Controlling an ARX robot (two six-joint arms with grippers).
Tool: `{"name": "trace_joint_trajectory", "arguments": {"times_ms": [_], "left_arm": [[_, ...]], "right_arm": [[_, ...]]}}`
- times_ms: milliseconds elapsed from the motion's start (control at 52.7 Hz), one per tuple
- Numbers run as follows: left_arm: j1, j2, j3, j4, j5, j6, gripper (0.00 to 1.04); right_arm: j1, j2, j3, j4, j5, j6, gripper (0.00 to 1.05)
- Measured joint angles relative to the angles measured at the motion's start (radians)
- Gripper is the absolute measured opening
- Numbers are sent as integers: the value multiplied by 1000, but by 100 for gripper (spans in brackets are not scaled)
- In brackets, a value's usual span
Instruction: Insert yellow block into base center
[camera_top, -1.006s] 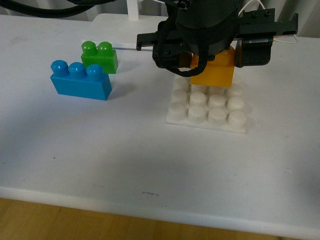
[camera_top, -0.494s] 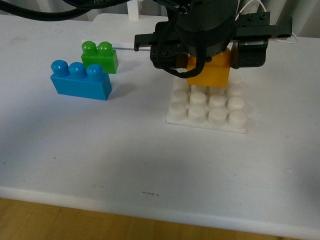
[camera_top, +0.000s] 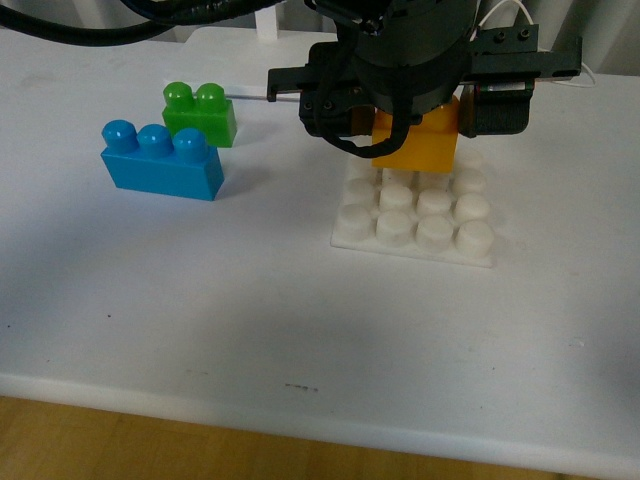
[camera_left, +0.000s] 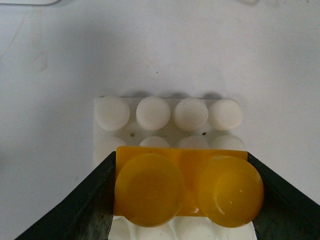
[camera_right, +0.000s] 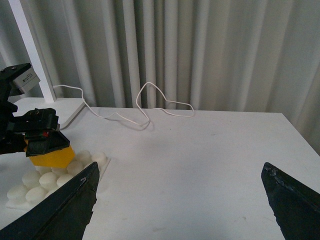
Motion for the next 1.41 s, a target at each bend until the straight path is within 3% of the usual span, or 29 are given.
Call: {"name": "trace_joint_trajectory", "arguments": {"times_ms": [456, 1405], "left_arm": [[-50, -8, -66, 11, -14, -31, 65], [-63, 82, 9, -26, -87, -53, 65]], "right_arm": [[0, 0, 0, 0, 0, 0, 95], [0, 0, 0, 0, 0, 0, 95]]}}
